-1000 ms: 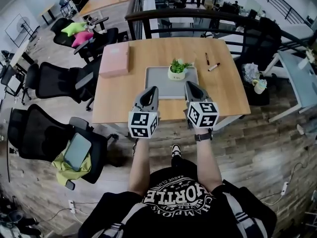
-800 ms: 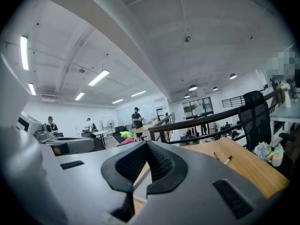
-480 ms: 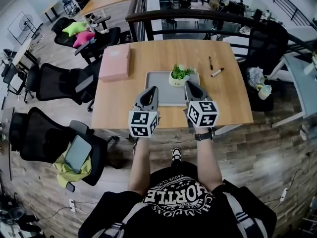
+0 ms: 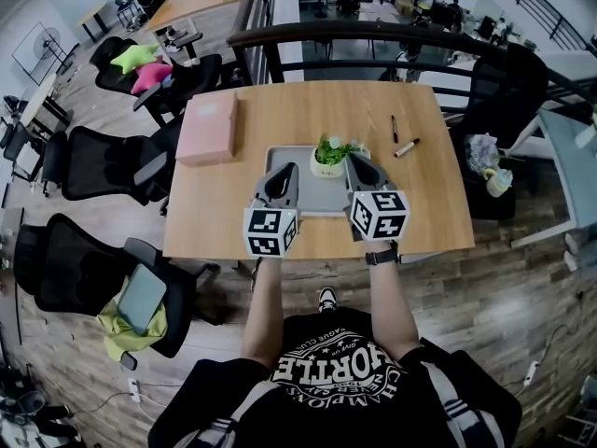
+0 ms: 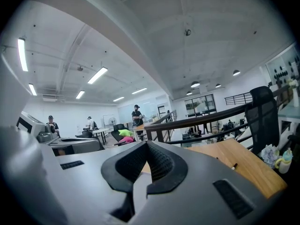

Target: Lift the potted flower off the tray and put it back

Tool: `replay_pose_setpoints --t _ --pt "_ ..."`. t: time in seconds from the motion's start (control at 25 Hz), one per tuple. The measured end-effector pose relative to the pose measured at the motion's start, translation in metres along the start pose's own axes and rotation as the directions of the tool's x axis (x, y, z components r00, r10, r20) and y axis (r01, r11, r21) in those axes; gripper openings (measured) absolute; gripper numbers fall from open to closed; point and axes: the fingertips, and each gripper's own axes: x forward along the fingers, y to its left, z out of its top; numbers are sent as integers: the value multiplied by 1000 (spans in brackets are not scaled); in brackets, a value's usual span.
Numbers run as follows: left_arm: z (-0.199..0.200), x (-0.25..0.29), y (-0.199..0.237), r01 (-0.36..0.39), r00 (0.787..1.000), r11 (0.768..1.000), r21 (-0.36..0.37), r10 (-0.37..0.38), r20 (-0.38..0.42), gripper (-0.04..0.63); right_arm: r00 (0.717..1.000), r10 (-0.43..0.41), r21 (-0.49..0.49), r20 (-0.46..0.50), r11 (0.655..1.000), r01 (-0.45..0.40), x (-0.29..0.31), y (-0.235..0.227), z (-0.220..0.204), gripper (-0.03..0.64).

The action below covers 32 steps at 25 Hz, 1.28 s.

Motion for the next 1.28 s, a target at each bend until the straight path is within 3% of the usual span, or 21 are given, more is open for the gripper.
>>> replay_pose_setpoints --t 0.36,0.6,1.28 --pt "-28 26 5 -19 998 1000 -13 18 -52 18 997 44 6 -57 999 -44 25 -8 -28 18" --pt "-42 42 5 3 997 1000 -12 -4 -75 20 996 17 35 -86 999 -14 34 -27 -48 18" --pt "-108 107 13 145 970 988 -60 -153 -187 29 977 -29 50 -213 998 40 78 -71 -108 63"
